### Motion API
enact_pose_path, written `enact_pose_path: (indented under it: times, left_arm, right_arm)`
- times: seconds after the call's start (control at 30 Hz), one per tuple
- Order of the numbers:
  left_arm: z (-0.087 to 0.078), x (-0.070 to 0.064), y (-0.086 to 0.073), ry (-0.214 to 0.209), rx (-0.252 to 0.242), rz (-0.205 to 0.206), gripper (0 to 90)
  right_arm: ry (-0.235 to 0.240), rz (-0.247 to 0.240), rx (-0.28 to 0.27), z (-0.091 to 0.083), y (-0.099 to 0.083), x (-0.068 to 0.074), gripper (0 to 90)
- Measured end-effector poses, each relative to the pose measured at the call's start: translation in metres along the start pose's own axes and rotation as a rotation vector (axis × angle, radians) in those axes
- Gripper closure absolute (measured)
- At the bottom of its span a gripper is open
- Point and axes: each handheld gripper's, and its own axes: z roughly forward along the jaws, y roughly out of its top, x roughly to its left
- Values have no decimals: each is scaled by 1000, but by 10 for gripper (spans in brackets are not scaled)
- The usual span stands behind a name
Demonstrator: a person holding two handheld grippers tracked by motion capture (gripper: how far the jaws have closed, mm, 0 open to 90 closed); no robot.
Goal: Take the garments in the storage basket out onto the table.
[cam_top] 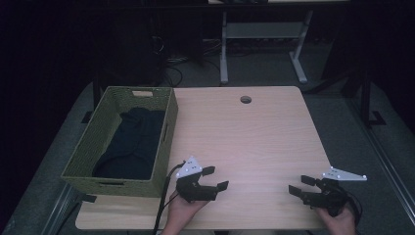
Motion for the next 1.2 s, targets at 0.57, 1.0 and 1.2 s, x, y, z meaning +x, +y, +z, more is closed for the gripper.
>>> enact_pose_path:
  times: [0.57, 1.0, 1.2]
  left_arm:
    - [-25, 10, 51, -65, 21, -55, 253]
    - [-64, 35, 85, -54, 7, -101, 254]
    - [-93, 62, 94, 8, -9, -138, 254]
  right_arm:
    - [23, -2, 4, 8, 4, 3, 229]
    - [29, -10, -13, 5, 5, 6, 229]
    - [29, -15, 2, 8, 5, 7, 226]
